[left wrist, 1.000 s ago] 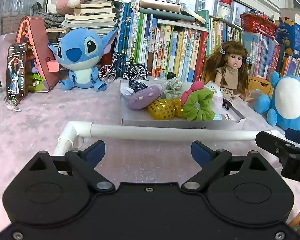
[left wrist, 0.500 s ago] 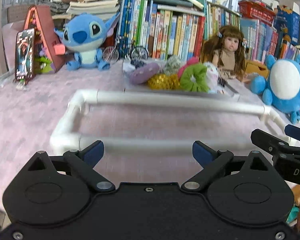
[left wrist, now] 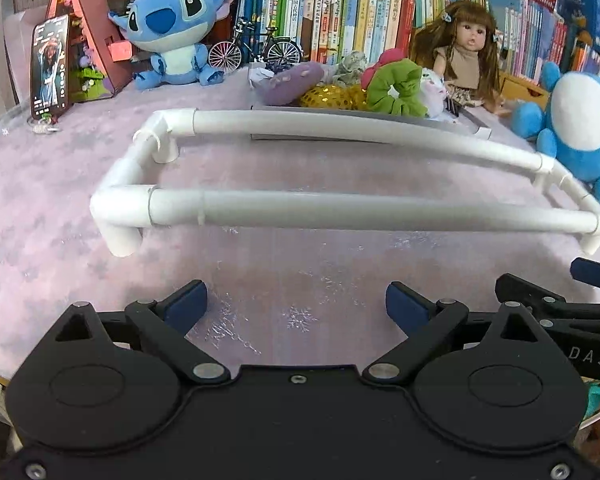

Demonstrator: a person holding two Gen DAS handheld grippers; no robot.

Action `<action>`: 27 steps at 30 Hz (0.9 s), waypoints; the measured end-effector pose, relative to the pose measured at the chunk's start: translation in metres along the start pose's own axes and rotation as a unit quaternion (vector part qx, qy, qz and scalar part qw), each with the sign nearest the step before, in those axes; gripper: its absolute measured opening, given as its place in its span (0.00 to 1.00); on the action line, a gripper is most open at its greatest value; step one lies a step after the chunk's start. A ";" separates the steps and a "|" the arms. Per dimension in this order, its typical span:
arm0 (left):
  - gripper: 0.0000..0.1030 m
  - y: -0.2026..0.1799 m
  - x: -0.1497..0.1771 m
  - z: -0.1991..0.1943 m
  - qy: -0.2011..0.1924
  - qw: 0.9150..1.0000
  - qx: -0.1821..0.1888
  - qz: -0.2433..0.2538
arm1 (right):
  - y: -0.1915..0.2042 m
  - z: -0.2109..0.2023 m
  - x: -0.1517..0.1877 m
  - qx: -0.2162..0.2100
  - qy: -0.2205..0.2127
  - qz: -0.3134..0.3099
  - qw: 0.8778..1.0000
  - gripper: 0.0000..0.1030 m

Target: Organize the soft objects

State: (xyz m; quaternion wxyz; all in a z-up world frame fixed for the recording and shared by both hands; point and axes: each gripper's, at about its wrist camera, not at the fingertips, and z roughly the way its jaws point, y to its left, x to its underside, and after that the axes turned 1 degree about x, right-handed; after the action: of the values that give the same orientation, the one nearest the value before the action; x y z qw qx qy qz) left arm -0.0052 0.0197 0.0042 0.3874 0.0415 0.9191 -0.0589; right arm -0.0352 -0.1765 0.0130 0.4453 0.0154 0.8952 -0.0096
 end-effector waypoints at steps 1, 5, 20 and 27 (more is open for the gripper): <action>0.96 -0.001 -0.001 0.002 0.002 1.000 -0.004 0.003 | 0.000 0.002 0.000 0.002 0.006 -0.001 1.000 1.00; 1.00 -0.003 -0.004 0.007 0.008 1.000 -0.010 0.005 | 0.002 0.008 0.004 0.010 0.024 -0.010 1.000 1.00; 1.00 -0.005 -0.007 0.013 0.011 1.000 -0.028 0.006 | 0.001 0.014 -0.002 -0.001 0.052 -0.015 0.999 1.00; 1.00 -0.005 -0.006 0.013 0.007 1.000 -0.029 0.006 | 0.002 0.014 -0.001 0.001 0.049 -0.015 0.999 1.00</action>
State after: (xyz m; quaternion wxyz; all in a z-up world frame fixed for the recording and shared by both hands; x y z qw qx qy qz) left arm 0.0070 0.0127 -0.0002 0.3828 0.0360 0.9227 -0.0297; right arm -0.0235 -0.1751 0.0055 0.4010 0.0024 0.9159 -0.0161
